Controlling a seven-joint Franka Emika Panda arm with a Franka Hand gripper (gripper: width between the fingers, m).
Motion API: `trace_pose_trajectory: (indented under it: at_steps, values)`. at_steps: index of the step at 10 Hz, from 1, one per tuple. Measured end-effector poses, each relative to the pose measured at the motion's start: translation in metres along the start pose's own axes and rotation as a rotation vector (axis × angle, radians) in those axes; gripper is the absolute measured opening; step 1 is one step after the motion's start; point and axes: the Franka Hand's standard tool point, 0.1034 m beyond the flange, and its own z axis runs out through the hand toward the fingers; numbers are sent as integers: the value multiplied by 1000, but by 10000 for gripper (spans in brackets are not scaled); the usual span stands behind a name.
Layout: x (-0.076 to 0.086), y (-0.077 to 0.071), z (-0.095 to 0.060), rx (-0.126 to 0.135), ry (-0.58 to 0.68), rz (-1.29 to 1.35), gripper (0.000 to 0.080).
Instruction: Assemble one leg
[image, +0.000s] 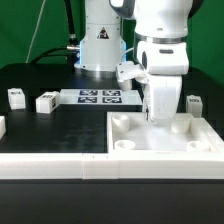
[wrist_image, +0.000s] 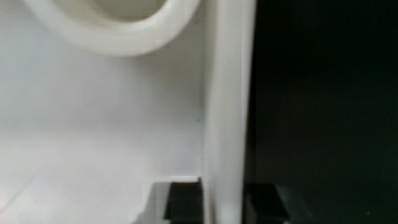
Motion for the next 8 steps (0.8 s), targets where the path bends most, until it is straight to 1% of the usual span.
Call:
trace_pose_trajectory:
  at_steps: [1, 2, 3, 4, 5, 6, 7, 8]
  values:
    - [0, 0, 0, 1, 0, 0, 249]
    - [0, 0, 1, 1, 0, 0, 384]
    - [0, 0, 1, 1, 0, 0, 384]
    - [0, 0, 1, 2, 0, 0, 562]
    - [0, 0, 1, 2, 0, 0, 622]
    - [0, 0, 1, 2, 0, 0, 622]
    - [0, -1, 1, 2, 0, 0, 644]
    - [0, -1, 1, 2, 0, 0, 648]
